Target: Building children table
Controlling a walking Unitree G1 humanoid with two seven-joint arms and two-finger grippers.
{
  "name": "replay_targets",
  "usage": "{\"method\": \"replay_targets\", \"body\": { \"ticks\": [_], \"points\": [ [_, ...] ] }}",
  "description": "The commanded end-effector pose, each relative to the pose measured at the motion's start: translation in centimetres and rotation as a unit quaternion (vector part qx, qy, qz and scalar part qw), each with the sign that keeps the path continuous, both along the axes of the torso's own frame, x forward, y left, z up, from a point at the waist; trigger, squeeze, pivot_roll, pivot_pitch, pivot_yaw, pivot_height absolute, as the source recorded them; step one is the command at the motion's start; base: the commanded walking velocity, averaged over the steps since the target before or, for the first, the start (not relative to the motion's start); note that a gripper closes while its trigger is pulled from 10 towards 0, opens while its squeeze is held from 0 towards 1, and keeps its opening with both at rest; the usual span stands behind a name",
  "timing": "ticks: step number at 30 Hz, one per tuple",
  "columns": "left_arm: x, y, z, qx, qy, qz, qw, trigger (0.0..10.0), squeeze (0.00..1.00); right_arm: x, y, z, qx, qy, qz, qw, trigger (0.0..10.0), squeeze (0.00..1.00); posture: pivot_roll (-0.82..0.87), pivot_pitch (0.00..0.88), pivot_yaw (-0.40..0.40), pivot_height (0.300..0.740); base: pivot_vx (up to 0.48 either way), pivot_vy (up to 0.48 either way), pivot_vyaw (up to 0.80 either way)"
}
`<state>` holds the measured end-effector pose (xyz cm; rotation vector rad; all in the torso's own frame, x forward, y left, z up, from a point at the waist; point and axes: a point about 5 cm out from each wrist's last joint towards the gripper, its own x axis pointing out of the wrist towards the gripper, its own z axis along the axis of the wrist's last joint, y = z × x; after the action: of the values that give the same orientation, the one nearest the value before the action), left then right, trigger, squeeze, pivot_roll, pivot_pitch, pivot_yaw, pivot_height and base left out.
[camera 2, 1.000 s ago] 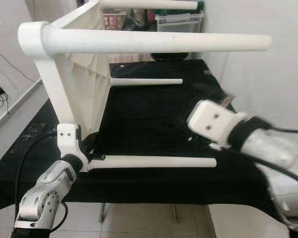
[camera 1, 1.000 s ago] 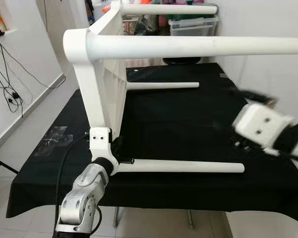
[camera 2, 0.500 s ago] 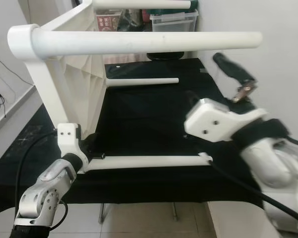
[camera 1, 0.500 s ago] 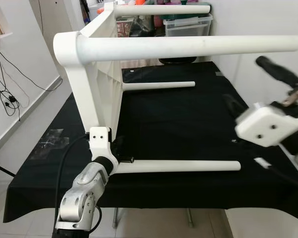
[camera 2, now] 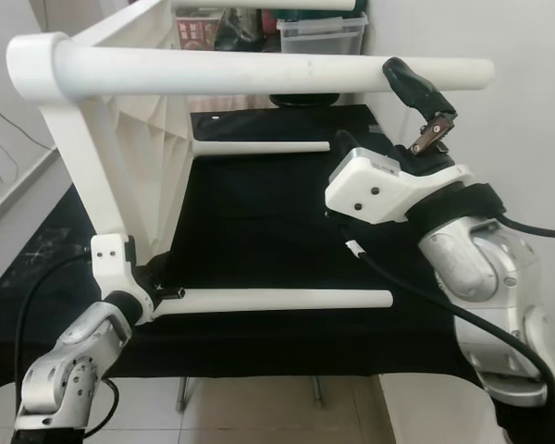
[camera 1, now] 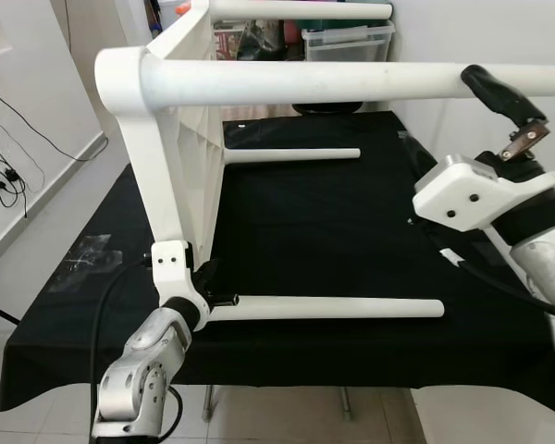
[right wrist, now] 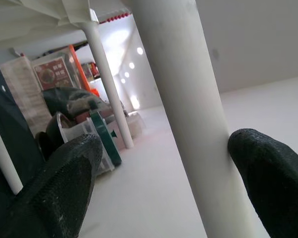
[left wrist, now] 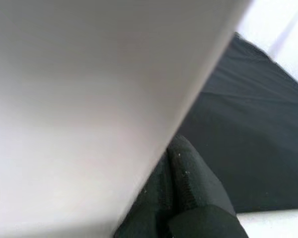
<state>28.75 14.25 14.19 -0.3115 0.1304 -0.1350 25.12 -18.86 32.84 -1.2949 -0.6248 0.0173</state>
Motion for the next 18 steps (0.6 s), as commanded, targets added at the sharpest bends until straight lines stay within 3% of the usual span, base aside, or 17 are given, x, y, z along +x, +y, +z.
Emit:
{"method": "replay_targets", "body": {
  "ticks": [1, 18],
  "points": [
    [-0.4, 1.2, -0.2, 0.006, 0.006, 0.021, 1.000, 10.0, 0.00, 0.3, 0.3, 0.2, -0.008, -0.009, -0.001, 1.000, 10.0, 0.00, -0.14, 0.029, 0.003, 0.740, 0.000, 0.000, 0.00],
    [-0.6, 3.7, -1.7, -0.028, 0.036, 0.071, 0.996, 10.0, 0.00, 2.1, 1.9, 1.1, -0.002, -0.027, 0.018, 0.999, 10.0, 0.00, -0.12, 0.029, -0.021, 0.740, 0.000, 0.000, 0.00]
  ]
}}
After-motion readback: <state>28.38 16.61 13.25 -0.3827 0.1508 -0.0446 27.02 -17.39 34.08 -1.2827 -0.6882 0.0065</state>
